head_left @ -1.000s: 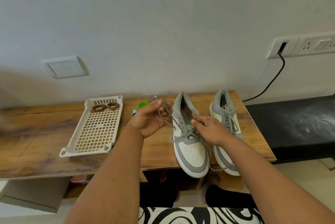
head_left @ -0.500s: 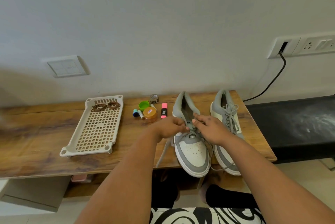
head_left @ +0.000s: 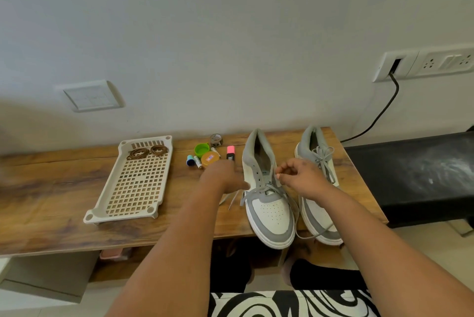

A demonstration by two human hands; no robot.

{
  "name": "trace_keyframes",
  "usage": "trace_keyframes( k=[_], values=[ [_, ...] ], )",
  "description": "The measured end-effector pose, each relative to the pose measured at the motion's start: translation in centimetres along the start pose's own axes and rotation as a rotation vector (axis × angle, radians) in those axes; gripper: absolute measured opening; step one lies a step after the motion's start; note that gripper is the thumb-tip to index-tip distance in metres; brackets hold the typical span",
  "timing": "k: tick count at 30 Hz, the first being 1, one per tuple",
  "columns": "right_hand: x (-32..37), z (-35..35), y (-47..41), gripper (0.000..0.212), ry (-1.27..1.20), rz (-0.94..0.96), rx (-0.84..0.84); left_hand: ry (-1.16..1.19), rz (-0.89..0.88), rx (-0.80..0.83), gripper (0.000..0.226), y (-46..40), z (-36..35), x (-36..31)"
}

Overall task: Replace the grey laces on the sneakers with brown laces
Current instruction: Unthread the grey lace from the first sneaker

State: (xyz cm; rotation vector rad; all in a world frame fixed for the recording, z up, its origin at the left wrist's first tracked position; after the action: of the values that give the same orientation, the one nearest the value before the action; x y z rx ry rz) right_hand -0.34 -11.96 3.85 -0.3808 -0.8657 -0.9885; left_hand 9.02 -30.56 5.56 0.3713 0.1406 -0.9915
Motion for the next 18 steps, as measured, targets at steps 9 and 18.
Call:
trace_keyframes(
  k=[9, 18],
  values=[
    [1.3, 0.0, 0.8, 0.019, 0.319, 0.027, 0.298, 0.397, 0.042, 0.21, 0.035, 1.2, -1.1, -3.7],
    [3.7, 1.3, 3.0, 0.028, -0.23, -0.152, 0.74, 0.999, 0.366, 0.404, 0.013, 1.6, -0.5, -3.6]
  ],
)
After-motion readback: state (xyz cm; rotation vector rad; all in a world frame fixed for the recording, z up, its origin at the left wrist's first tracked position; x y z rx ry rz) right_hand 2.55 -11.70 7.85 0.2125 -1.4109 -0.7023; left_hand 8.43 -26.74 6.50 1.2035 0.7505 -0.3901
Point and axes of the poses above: each hand's wrist, its own y-axis away from the middle knuckle, its own z-axis out of the back of the hand, x = y × z, the point moved 1 cm from there along -y, towards the middle knuckle, and after that the axes turned 7 degrees about -x, right-handed, at the moved point
